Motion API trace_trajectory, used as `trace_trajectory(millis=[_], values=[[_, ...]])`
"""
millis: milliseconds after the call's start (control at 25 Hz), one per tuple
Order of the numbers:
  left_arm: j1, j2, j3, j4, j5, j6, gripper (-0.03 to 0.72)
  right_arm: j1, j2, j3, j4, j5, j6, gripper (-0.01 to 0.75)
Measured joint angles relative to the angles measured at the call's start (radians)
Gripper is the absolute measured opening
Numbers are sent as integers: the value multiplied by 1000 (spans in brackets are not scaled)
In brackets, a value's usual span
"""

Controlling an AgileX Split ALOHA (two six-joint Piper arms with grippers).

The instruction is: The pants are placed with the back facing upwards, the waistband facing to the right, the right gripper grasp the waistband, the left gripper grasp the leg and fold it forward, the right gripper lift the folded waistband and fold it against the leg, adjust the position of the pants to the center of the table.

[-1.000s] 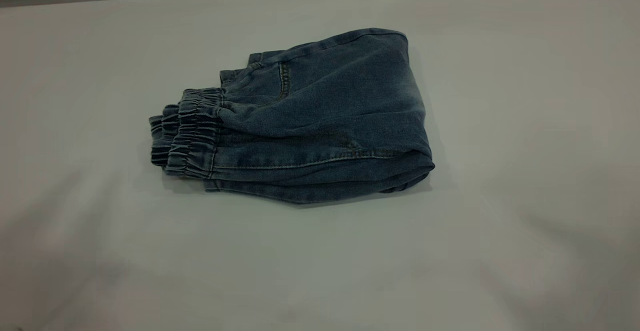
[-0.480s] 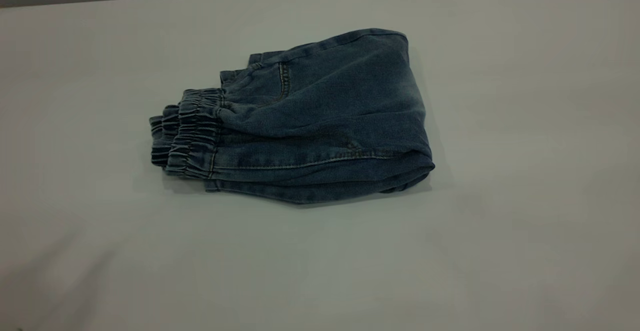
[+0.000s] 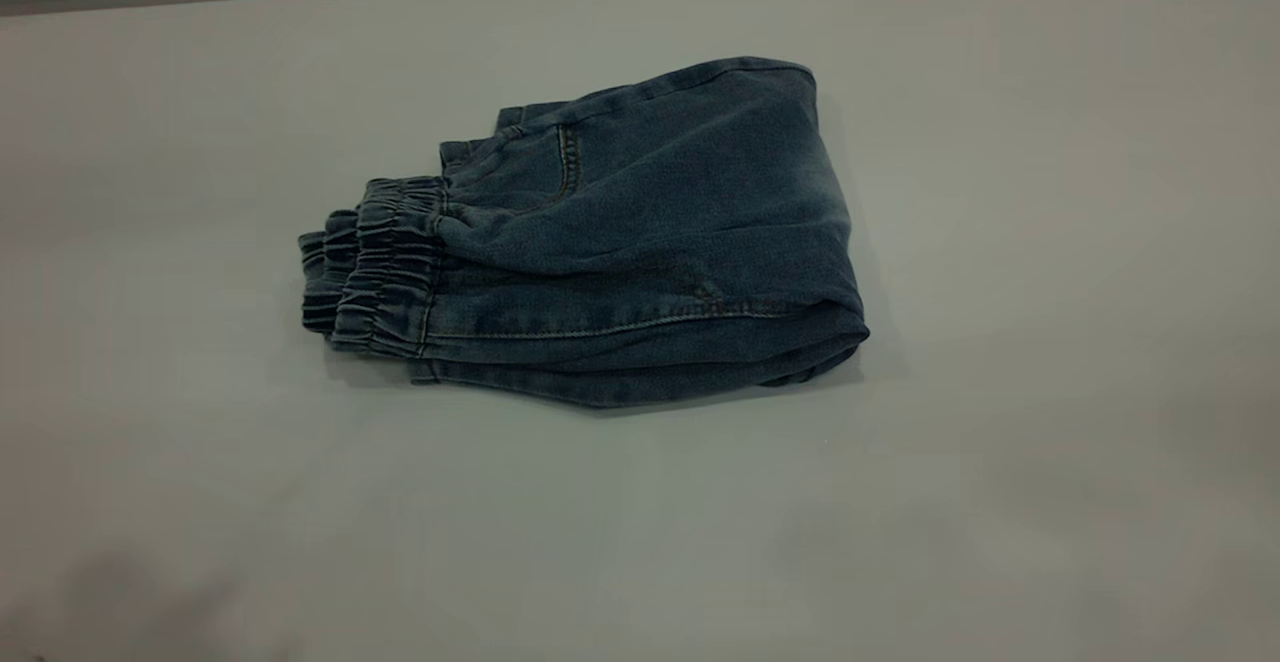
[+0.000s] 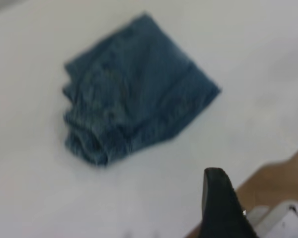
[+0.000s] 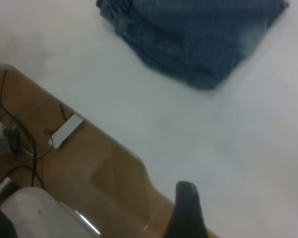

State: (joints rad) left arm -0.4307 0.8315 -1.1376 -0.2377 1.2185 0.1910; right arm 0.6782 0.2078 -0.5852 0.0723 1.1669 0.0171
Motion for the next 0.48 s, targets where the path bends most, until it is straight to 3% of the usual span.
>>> trace_trajectory(millis=[280,480], values=[[0,-176,276,29,-8,14,359,0,-140,43,-23,-11,5,479],[0,-348,481,59,-119,3,359,0,-158,40,-23,4,9,479]])
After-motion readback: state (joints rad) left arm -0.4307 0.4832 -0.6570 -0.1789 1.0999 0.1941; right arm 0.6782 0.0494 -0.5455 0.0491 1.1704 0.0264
